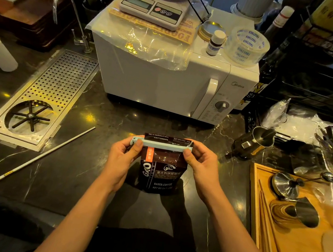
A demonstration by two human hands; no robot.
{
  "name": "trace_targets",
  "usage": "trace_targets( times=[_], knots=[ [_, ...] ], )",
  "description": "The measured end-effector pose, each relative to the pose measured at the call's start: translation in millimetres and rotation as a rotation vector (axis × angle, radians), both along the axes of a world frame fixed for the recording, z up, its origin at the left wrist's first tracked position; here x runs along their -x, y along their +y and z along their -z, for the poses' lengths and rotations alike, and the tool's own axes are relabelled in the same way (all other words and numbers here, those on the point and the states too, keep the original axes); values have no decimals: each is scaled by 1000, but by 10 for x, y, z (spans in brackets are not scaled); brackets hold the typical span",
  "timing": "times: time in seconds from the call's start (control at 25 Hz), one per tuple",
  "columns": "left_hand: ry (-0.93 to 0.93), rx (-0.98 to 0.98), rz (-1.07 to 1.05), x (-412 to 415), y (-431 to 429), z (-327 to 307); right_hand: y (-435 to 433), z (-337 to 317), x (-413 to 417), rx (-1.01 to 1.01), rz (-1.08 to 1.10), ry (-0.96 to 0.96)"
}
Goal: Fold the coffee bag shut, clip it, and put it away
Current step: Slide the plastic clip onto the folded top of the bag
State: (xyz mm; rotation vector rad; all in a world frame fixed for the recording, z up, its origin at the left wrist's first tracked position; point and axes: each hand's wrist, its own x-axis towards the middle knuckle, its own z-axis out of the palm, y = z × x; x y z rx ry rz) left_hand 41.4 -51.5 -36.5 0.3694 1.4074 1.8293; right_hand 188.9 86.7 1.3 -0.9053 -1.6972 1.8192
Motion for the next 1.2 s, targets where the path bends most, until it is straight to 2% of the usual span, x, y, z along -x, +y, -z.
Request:
trace_targets(
  times=[0.16,0.56,0.68,0.96,1.2],
  knots=[
    [36,5,-5,6,12,29,-6,-3,24,-20,32,-8],
    [-21,47,-29,-153,255,-84,-14,12,-14,20,-20,35],
    [-9,29,-24,-151,280,-82,0,-16,65,-40,-59,-7],
    [-99,34,-60,-164,236,-77,-72,43,198,-67,39,-35],
    [-141,23,-87,-161,248,-70,-71,45,191,-8,62,-15]
  ],
)
